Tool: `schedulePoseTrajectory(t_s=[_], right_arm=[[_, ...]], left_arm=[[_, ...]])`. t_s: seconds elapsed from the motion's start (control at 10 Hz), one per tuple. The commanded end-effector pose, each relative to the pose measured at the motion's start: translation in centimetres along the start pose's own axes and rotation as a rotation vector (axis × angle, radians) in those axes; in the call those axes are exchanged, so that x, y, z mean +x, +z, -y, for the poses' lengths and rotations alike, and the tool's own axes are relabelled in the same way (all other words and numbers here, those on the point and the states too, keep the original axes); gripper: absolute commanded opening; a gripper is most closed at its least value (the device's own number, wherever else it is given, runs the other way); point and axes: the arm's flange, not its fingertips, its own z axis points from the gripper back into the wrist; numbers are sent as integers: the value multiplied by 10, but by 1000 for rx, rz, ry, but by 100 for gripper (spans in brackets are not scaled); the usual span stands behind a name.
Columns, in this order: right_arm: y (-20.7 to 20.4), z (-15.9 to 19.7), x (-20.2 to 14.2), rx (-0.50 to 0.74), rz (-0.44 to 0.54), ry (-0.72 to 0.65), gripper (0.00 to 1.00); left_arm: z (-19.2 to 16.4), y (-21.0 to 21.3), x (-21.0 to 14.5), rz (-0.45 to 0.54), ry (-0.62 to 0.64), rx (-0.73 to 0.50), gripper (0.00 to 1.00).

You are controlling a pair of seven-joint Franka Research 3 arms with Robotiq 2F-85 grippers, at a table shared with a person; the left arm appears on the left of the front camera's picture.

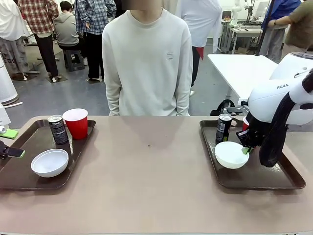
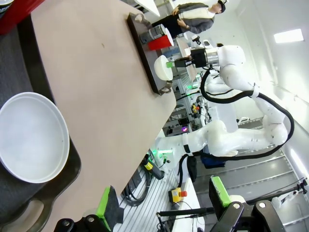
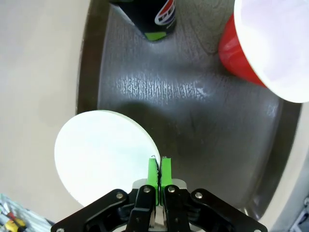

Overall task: Prepare tableware on both trays.
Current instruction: Pick up a Picnic Bowl from the table and place it on a Handle tray.

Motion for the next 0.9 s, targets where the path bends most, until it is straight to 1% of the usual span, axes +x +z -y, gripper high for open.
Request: schedulePoseTrajectory(t_s=[0.0, 0.2, 0.3, 0.4, 0.5, 0.8], right_arm=[[11, -12, -5, -1, 0, -15, 0], [11, -12, -5, -1, 0, -15, 0], [6, -7, -1, -3, 4, 6, 3], [0, -10, 2, -44, 14, 44, 3], [-5, -13, 6, -62, -6, 70, 3], [-22, -16, 22, -91, -61, 70, 3]], left_arm=[[0, 3, -3, -5, -17, -7, 100], [0, 3, -3, -5, -17, -7, 100], [0, 3, -3, -5, -17, -7, 100], [0, 3, -3, -5, -17, -7, 100], [0, 3, -3, -5, -17, -7, 100], [0, 3, -3, -5, -17, -7, 100]])
